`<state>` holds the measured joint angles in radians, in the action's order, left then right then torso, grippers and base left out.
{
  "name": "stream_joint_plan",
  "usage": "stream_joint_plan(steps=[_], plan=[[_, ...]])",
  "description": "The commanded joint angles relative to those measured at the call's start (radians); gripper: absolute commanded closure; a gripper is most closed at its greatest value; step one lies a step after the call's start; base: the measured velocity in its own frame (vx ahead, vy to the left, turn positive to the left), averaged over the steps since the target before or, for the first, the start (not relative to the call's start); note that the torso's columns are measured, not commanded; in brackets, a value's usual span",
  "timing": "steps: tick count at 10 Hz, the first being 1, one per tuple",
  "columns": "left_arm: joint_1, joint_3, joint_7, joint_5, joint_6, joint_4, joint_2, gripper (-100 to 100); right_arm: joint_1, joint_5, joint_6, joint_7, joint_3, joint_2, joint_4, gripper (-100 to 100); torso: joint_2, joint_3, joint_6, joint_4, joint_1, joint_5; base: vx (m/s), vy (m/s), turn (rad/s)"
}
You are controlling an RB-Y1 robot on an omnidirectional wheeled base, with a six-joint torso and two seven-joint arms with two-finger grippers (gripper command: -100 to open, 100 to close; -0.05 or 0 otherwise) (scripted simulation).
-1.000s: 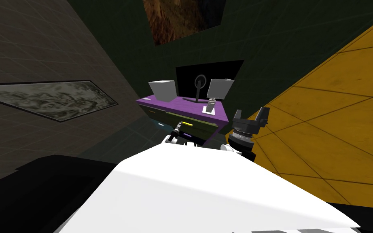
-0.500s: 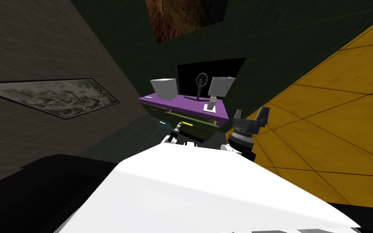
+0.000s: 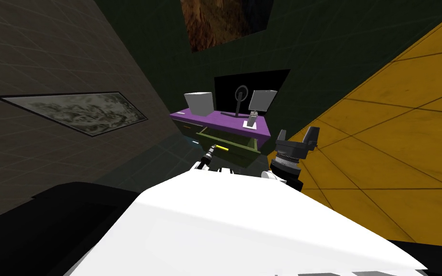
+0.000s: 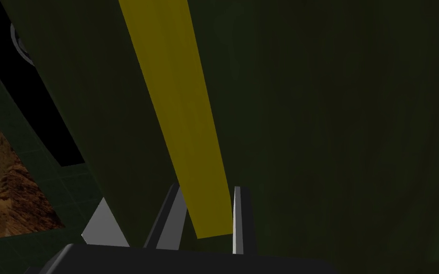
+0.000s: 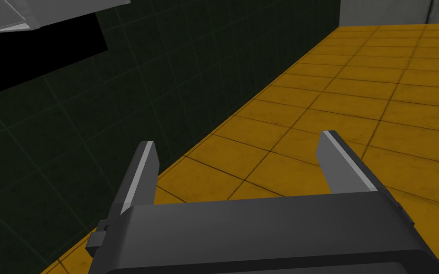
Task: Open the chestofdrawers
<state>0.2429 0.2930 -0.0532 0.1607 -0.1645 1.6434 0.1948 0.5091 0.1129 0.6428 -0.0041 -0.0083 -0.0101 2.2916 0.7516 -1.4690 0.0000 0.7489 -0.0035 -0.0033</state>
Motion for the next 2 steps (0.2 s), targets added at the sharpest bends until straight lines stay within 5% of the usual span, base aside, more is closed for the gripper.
stream_joint_plan(steps=[1,2], plan=[[0.016,0.008,-0.005,0.001,0.016,0.042,0.012,-100,0.0,0.0,0.0,0.0,0.0,0.0,0.0,0,-0.001,-0.001,0.0,0.001,-0.001,-0.001,-0.073,0.031,0.008],[0.023,0.012,-0.009,0.001,0.035,0.07,0.019,-100,0.0,0.0,0.0,0.0,0.0,0.0,0.0,0,-0.01,-0.005,0.0,-0.005,-0.001,0.001,0.015,0.0,0.007]])
